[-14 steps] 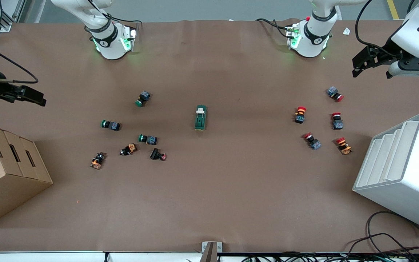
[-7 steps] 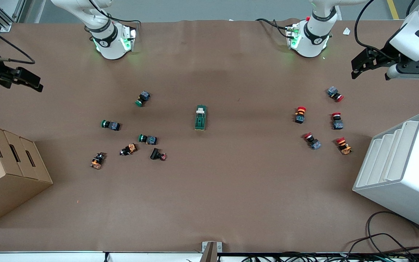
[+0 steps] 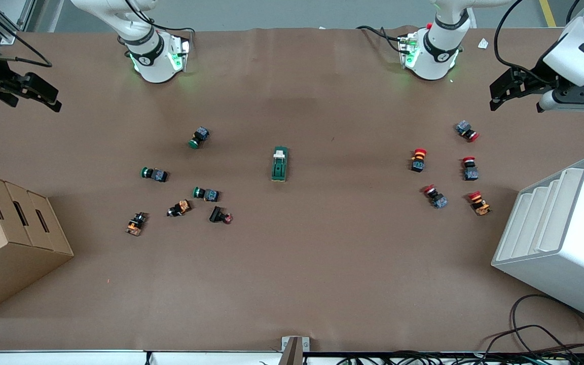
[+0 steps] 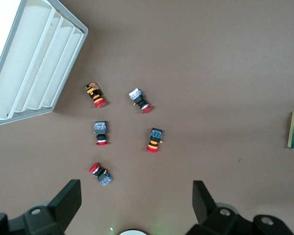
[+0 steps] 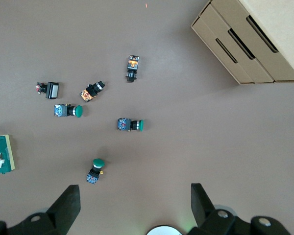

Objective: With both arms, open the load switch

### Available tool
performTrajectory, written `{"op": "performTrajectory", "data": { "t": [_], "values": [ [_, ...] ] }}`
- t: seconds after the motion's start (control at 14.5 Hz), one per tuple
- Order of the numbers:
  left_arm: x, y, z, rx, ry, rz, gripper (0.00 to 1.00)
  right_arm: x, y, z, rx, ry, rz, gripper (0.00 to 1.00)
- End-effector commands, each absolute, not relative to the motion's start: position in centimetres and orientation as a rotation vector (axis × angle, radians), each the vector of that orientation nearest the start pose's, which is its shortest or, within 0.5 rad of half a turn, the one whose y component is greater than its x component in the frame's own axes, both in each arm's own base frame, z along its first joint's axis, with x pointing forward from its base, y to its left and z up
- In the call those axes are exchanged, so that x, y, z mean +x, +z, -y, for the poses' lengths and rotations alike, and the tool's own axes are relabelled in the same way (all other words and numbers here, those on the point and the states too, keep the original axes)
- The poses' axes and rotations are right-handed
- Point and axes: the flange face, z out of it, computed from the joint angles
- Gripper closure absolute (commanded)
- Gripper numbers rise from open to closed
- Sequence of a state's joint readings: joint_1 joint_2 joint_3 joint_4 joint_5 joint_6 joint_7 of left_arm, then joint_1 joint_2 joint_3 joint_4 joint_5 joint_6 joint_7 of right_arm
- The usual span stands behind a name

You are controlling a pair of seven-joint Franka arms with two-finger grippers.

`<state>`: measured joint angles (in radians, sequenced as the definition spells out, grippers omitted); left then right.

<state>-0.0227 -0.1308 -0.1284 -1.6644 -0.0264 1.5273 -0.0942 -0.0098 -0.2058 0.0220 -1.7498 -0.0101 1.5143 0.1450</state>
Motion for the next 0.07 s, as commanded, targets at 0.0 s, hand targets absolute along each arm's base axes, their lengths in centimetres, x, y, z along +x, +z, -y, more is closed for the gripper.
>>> {"op": "performTrajectory", "data": {
  "t": [0.0],
  "values": [
    [50.48,65.04,8.29,-3.17,0.007,-0.126,0.0,47.65,64.86,-0.13,-3.13,0.008,-0.209,0.0]
  ]
}}
